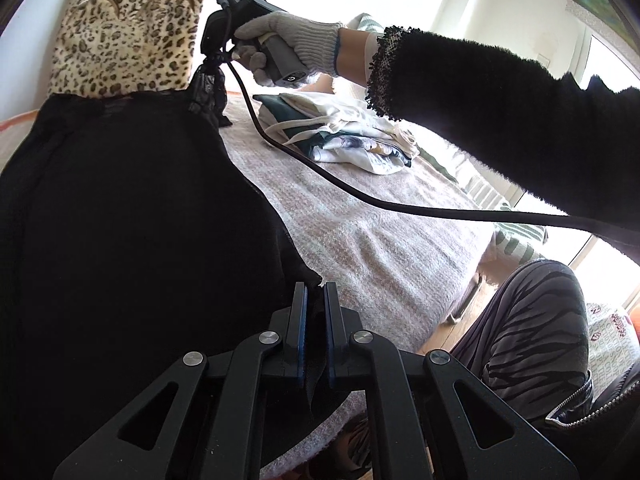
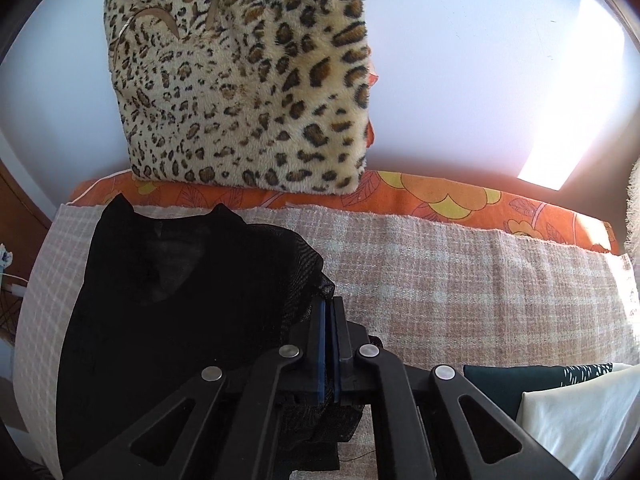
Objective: Fold small clothes
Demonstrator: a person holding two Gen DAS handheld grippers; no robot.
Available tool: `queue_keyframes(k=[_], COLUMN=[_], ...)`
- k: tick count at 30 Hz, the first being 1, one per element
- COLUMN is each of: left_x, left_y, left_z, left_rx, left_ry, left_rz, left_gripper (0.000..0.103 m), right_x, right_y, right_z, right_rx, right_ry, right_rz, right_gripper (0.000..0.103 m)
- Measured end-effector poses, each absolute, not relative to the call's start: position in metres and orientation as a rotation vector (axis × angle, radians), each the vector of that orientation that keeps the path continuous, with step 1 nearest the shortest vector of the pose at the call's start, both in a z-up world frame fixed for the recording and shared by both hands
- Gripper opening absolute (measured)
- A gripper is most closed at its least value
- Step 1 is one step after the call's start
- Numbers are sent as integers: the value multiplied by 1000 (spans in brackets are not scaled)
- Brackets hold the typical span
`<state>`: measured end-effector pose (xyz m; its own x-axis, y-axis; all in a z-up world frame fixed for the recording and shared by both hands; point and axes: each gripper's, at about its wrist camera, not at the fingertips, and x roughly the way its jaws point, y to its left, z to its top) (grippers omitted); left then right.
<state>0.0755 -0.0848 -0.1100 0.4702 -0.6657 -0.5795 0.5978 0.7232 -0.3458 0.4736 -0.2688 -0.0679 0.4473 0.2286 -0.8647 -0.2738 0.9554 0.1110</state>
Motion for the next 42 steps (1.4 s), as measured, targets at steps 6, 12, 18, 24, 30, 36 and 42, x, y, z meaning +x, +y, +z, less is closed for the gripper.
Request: queue_keyframes(k=[6,12,18,24,30,36,42], left_x=[74,68,72,69,70,71,65], left_y=[-69,-47,-17,4,12,15,24], left_z=[-107,-106,-117,-123,-128,-129,-119], left_rx=[-126,-163,-257,-287,-297,-317,-331], left_ry=[739,726,771,770,779,805,796], left_rz=[-755,-725,-676,-633,-610,-604,-593], left_gripper=[6,6,6,6,6,6,13], right_x=[467,461,460,461,467,460,434], right_y=[-238,-187,-124,-68,-35,-45,-127], right_z=[-47,-34,-34,-46,-49,-38,-58], right_rx=[-93,-178,-307,-388,-410,-326,-77], right_ry=[1042,1031,1031,1046,1049,1042,1119], right_rz=[312,315,321,354,381,479,485], right_gripper=[0,0,0,0,0,54,44])
